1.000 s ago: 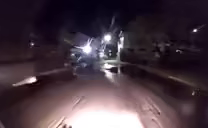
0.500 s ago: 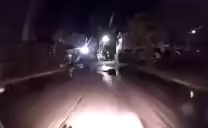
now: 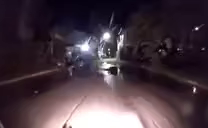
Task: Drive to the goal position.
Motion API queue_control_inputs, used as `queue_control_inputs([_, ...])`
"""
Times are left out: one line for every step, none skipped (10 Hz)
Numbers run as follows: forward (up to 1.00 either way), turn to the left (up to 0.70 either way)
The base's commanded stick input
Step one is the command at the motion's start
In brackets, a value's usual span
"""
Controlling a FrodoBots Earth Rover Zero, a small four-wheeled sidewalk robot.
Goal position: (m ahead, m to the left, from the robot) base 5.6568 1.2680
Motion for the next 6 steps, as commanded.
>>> queue_control_inputs([1.0, 0.0])
queue_control_inputs([1.0, 0.0])
queue_control_inputs([1.0, 0.0])
queue_control_inputs([1.0, 0.0])
queue_control_inputs([1.0, 0.0])
queue_control_inputs([1.0, 0.0])
